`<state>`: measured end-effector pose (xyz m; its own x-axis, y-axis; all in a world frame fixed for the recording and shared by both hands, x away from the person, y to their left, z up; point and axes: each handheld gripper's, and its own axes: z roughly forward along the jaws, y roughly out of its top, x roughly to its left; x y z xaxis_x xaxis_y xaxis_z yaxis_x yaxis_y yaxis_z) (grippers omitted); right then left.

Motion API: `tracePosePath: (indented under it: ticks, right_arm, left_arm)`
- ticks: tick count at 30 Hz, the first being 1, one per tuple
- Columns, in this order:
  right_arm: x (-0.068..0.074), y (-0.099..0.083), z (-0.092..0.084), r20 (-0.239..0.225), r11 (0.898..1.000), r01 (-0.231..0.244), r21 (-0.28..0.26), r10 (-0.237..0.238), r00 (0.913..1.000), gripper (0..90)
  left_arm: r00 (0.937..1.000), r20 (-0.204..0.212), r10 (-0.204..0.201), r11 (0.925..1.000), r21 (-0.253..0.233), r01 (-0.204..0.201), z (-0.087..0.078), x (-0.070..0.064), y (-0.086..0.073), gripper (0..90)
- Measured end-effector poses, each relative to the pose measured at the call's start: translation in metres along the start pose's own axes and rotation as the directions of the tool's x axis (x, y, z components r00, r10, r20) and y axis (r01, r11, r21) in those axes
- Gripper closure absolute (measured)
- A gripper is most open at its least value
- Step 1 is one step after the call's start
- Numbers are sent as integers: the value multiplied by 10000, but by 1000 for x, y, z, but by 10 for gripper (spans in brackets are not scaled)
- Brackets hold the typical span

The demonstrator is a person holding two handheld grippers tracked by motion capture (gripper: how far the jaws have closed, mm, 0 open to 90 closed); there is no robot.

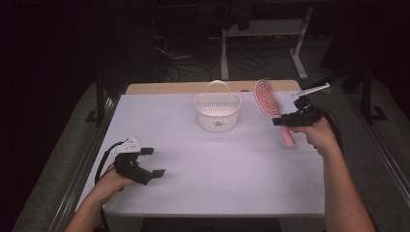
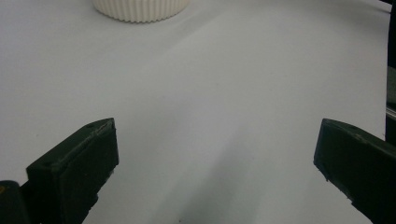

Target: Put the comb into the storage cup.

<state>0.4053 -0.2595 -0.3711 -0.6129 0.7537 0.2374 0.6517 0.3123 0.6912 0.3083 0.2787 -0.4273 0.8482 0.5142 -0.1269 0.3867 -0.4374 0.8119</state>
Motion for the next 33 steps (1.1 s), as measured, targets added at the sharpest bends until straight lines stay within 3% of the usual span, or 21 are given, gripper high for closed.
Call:
tracePosePath:
  ticks: [10, 33]
  right_arm:
    - [7, 14, 3, -244, 9980, 256, -583, -270, 9993, 688]
    - [33, 71, 20, -714, 9737, 1080, -2006, -1245, 9896, 688]
  left_arm:
    - [10000, 18, -4, 10000, 50, 3, 1, 0, -1, 0]
    - [10000, 29, 3, 10000, -39, -3, -1, 1, 0, 0]
